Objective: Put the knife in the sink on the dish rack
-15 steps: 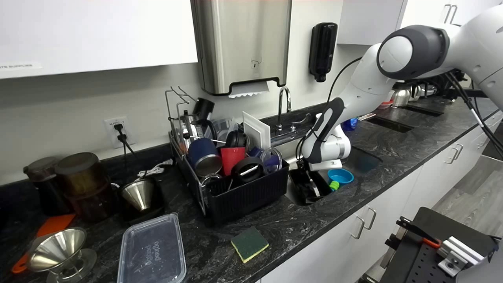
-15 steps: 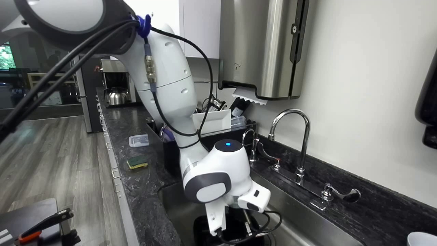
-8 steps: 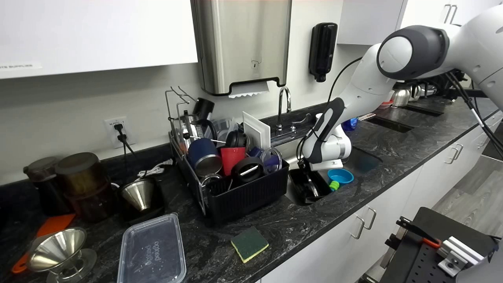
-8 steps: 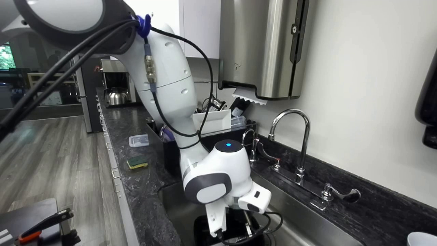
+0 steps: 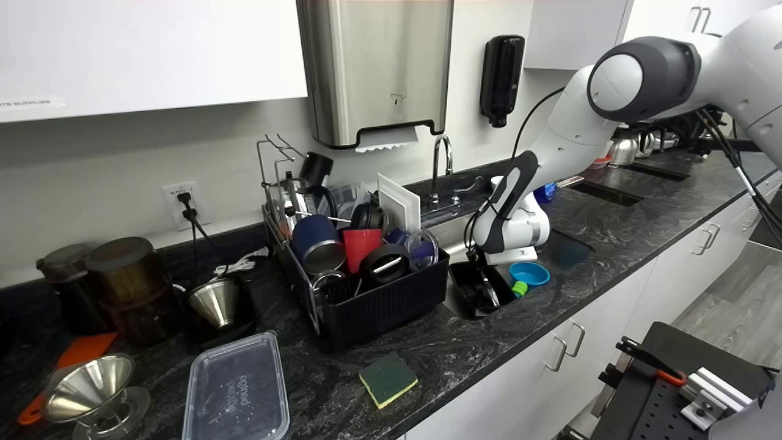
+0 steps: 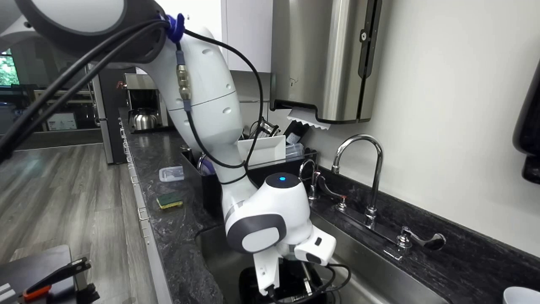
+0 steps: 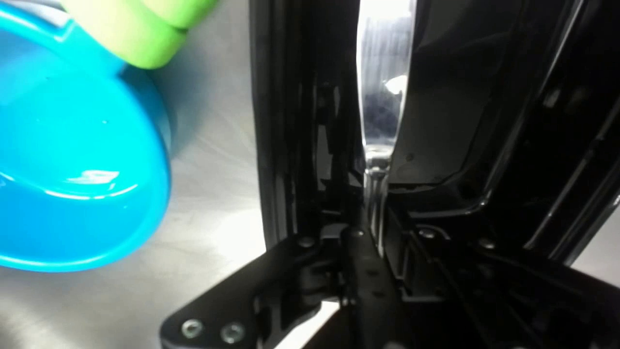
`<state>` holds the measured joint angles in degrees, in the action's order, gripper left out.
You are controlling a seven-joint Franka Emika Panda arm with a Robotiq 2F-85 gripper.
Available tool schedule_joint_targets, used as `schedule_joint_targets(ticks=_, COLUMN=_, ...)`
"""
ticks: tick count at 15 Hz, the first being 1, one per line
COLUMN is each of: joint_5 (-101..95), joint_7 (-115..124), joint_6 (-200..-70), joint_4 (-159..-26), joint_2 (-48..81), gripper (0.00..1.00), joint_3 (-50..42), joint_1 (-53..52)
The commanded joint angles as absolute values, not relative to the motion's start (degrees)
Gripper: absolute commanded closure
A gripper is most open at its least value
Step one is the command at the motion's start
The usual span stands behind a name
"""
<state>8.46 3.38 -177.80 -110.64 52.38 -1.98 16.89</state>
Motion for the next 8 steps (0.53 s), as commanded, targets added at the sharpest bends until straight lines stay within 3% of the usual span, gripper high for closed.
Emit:
schedule_joint_targets(ticks=1, joint_5=7.76, joint_7=2.87, joint_6=-177.07, joint_4=-115.78, joint_2=48.02, gripper=0.96, joint_3=-3.63, joint_1=15.94)
schedule_joint_targets(ticks=8, joint_5=7.60, joint_7=2.32, joint_6=-177.77, joint_4=-123.41, joint_2=41.56, gripper=0.96, joint_3=-3.62, joint_1=16.37)
